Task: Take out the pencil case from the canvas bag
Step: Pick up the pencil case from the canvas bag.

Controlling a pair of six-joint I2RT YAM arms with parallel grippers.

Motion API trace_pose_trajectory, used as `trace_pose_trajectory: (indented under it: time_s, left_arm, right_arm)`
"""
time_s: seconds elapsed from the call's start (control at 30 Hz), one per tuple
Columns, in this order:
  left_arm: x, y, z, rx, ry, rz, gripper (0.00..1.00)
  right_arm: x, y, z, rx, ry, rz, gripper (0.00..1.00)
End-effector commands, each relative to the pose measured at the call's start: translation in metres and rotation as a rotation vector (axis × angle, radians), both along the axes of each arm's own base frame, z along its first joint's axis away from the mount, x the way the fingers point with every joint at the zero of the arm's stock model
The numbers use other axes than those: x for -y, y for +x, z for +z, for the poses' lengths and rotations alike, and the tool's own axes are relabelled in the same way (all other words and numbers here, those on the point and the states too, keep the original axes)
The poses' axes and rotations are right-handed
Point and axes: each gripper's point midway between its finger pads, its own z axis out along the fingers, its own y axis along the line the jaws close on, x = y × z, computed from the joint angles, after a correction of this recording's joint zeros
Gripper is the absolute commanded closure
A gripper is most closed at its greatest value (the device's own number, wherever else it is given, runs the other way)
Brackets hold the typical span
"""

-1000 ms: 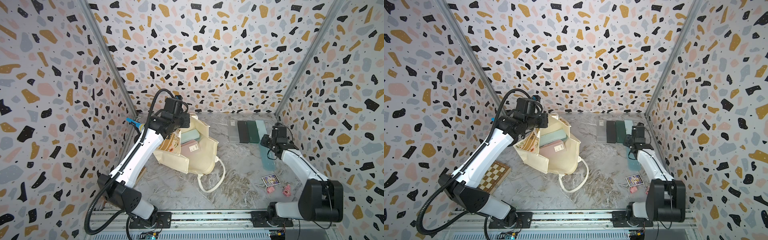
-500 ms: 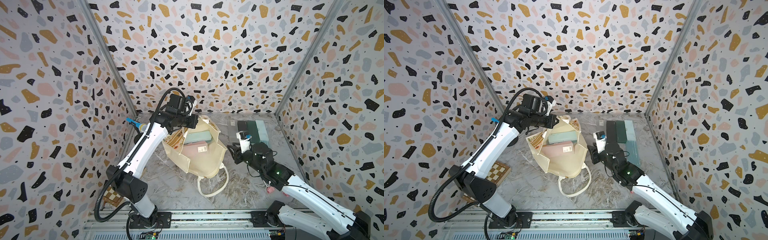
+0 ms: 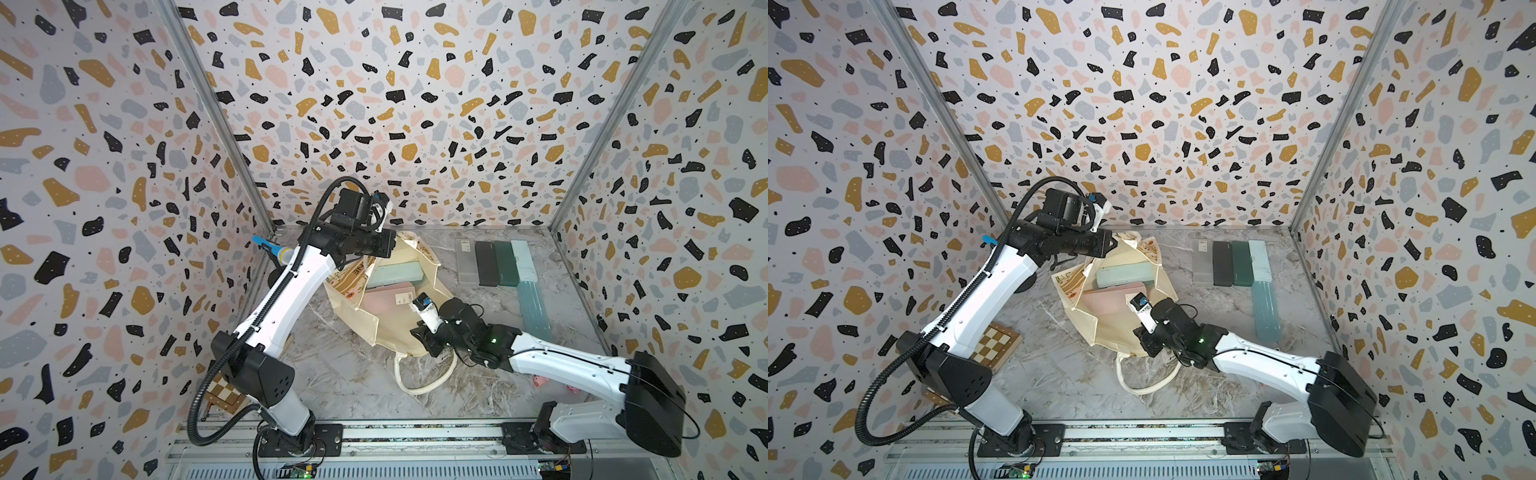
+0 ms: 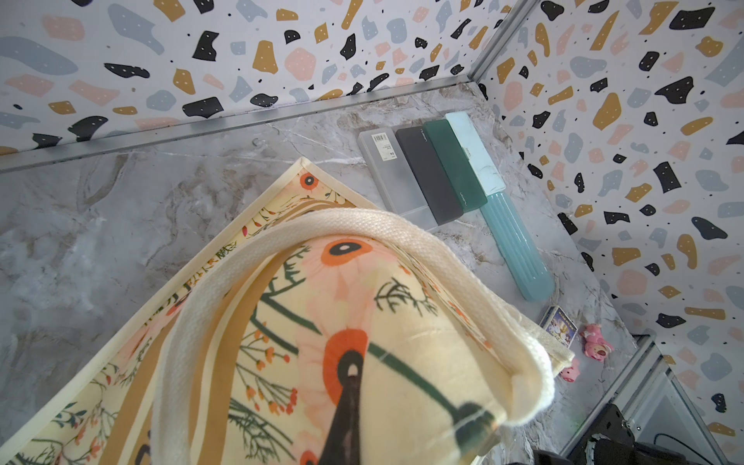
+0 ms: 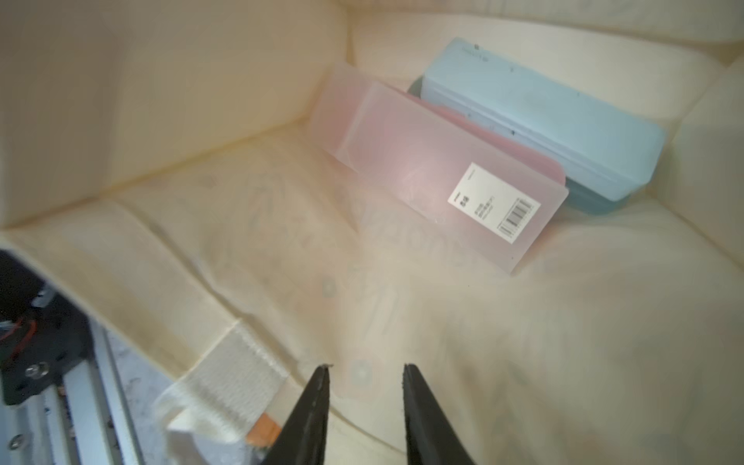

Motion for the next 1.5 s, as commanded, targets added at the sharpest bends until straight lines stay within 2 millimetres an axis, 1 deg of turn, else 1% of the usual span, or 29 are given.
trace_pose_trajectory:
  time_s: [0.0,0.13,0.23,0.3,0.37,0.47,0.57,0.63,0.73,0.83,0.87,0.9,1.0,1.1,1.27,1.47]
  left_arm:
    - [-0.014,-0.001,0.037,0.1,-0.051,0.094,1.0]
    - [-0.025,-0.005,0.041,0.12,-0.05,0.153,1.0]
    - [-0.031,-0.009,0.042,0.143,-0.042,0.178,1.0]
    - [-0.033,-0.012,0.043,0.15,-0.038,0.182,1.0]
    - [-0.035,-0.014,0.042,0.154,-0.032,0.187,1.0]
    - [-0.035,-0.015,0.037,0.148,-0.022,0.187,1.0]
    - [-0.034,-0.014,0.033,0.144,-0.02,0.185,1.0]
    - [-0.032,-0.014,0.031,0.139,-0.023,0.178,1.0]
    - [-0.03,-0.015,0.029,0.134,-0.023,0.172,1.0]
    - [-0.03,-0.016,0.029,0.137,-0.018,0.172,1.0]
    - [-0.03,-0.017,0.029,0.137,-0.019,0.17,1.0]
    - [-0.031,-0.018,0.03,0.141,-0.018,0.173,1.0]
    - [-0.032,-0.02,0.031,0.147,-0.016,0.175,1.0]
    - [-0.032,-0.021,0.029,0.145,-0.01,0.171,1.0]
    - [-0.03,-0.022,0.029,0.147,-0.008,0.163,1.0]
    - [-0.026,-0.024,0.027,0.143,-0.006,0.143,1.0]
  right_arm:
    - [-0.014,0.022,0.016,-0.017,0.056,-0.111,0.68]
    - [-0.021,0.042,-0.004,-0.108,0.05,-0.272,0.64]
    - [-0.032,0.048,-0.019,-0.181,0.061,-0.326,0.62]
    - [-0.032,0.055,-0.029,-0.223,0.057,-0.393,0.59]
    - [-0.037,0.059,-0.033,-0.266,0.075,-0.422,0.55]
    - [-0.048,0.063,-0.029,-0.324,0.145,-0.432,0.47]
    - [-0.057,0.07,-0.024,-0.354,0.18,-0.46,0.43]
    - [-0.058,0.075,-0.024,-0.383,0.186,-0.518,0.4]
    - [-0.064,0.077,-0.019,-0.423,0.252,-0.54,0.32]
    - [-0.067,0.081,-0.013,-0.453,0.31,-0.567,0.14]
    - [-0.062,0.086,-0.014,-0.469,0.315,-0.616,0.07]
    - [-0.059,0.089,-0.014,-0.485,0.319,-0.648,0.05]
    - [-0.051,0.096,-0.016,-0.553,0.343,-0.736,0.02]
    - [-0.051,0.098,-0.017,-0.612,0.367,-0.791,0.0]
    - [-0.06,0.103,-0.021,-0.71,0.409,-0.82,0.01]
    - [-0.063,0.104,-0.034,-0.775,0.385,-0.857,0.01]
